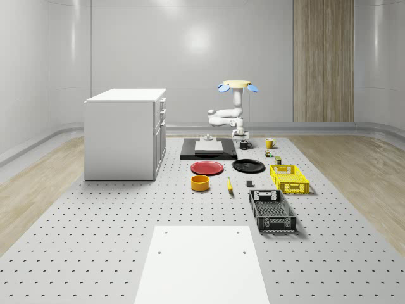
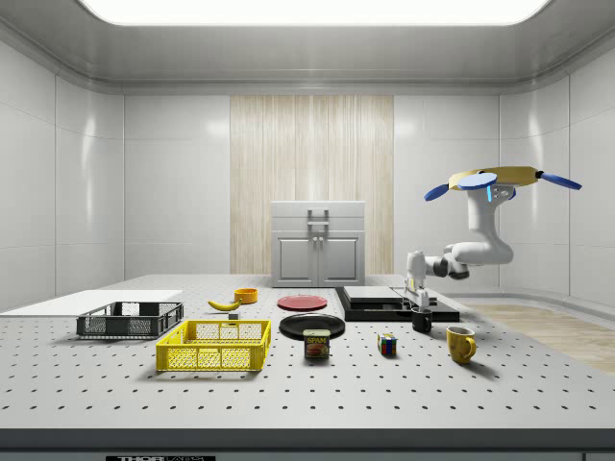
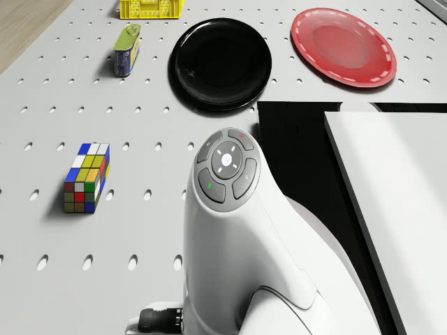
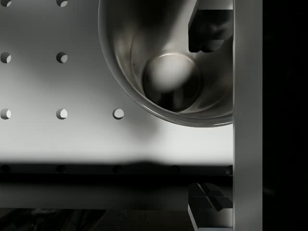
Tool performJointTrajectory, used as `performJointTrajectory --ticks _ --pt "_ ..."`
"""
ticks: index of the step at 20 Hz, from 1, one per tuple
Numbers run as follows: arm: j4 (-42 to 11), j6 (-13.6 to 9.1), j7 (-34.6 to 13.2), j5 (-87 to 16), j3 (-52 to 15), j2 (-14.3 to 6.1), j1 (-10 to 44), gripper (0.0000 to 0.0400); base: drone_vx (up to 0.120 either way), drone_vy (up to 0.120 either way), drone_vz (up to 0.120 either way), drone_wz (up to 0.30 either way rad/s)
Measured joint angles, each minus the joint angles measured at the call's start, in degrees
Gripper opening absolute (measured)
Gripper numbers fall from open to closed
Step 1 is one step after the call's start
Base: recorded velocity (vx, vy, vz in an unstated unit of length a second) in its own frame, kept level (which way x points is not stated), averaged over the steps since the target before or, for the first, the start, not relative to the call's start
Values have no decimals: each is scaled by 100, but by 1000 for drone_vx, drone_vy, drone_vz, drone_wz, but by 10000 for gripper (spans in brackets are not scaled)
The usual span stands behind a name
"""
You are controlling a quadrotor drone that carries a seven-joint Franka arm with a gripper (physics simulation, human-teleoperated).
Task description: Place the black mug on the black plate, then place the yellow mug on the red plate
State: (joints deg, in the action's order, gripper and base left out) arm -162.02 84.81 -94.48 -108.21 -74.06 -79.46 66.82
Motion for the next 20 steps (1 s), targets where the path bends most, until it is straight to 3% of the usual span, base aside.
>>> performJointTrajectory --ticks 4,5,6,8,11,15,20 --pt "12 68 -14 -15 34 -57 20 400 0 0 0 0" --pt "14 83 -17 -15 37 -71 25 376 0 0 0 0" --pt "16 96 -20 -14 40 -83 30 315 0 0 0 0" --pt "19 122 -27 -9 42 -109 38 231 0 0 0 0" --pt "23 158 -36 3 42 -145 50 162 0 0 0 0" --pt "26 201 -48 20 38 -190 65 123 0 0 0 0" --pt "30 252 -62 43 31 -244 82 106 0 0 0 0"
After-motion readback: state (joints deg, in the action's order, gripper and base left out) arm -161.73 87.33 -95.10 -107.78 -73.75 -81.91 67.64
